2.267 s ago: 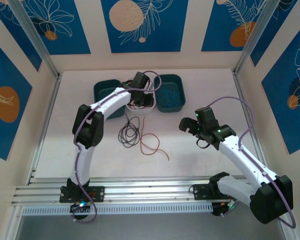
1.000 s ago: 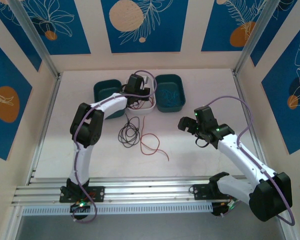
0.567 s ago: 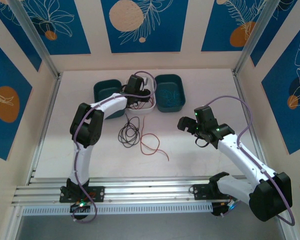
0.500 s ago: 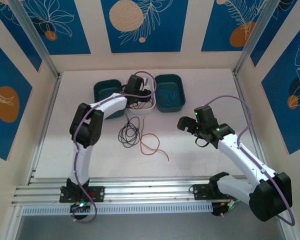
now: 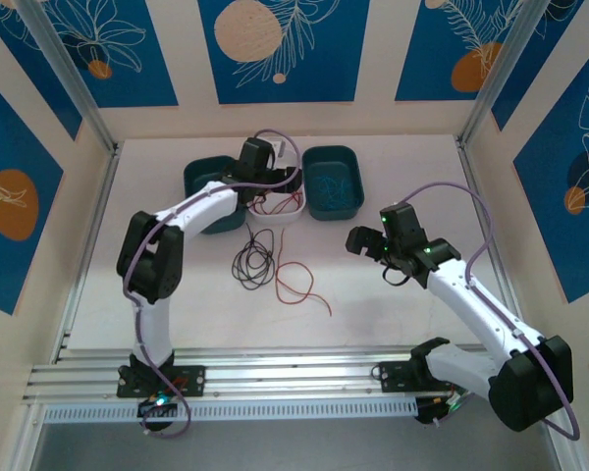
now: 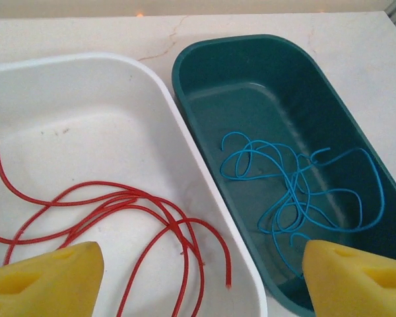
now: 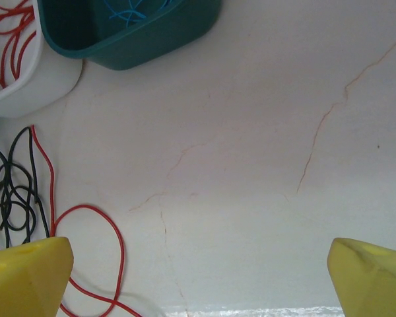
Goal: Untangle the cables
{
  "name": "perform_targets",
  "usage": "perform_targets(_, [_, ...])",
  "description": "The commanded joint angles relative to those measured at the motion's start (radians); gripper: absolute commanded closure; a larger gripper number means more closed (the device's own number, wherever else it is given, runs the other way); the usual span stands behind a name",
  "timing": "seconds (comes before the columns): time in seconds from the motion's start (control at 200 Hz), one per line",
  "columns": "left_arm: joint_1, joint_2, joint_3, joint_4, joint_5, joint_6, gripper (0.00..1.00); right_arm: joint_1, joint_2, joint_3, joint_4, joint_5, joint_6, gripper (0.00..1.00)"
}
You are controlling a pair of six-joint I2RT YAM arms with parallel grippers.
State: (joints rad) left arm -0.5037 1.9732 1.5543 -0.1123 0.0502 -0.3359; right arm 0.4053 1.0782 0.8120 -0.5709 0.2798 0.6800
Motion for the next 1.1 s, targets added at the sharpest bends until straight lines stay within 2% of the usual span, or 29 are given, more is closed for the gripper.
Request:
perform_targets(0.0, [0.011, -0.081, -0.052, 0.009, -0.02, -0.016, 0.05, 0.027, 0.025, 0.035, -0.017, -0.031, -0.038, 0.01])
perform_targets(0.03, [0.012, -0.103, -0.072, 0.016, -0.028, -0.022, 0.0, 0.041, 0.036, 0.04, -0.017, -0.032, -0.046, 0.01])
perform_targets(0.13, [0.012, -0.184, -0.148, 0.02, -0.069, -0.053, 0.0, 0.089, 0.09, 0.068, -0.031, -0.039, -0.067, 0.0])
perform_targets(0.5, [0.014, -0.563, -0.529, 0.013, -0.25, -0.193, 0.0, 0.228, 0.396, 0.223, -0.097, -0.09, -0.092, 0.28])
perform_targets(0.735, [0.018, -0.803, -0.764, 0.019, -0.387, -0.275, 0.0, 0.297, 0.576, 0.317, -0.128, -0.072, -0.104, 0.39])
perform_targets(0.87, [0.021, -0.899, -0.847, 0.009, -0.424, -0.287, 0.0, 0.327, 0.659, 0.375, -0.163, -0.041, -0.105, 0.46])
perform_targets(1.095, [0.025, -0.997, -0.944, 0.013, -0.465, -0.295, 0.0, 0.365, 0.759, 0.446, -0.22, -0.022, -0.075, 0.51])
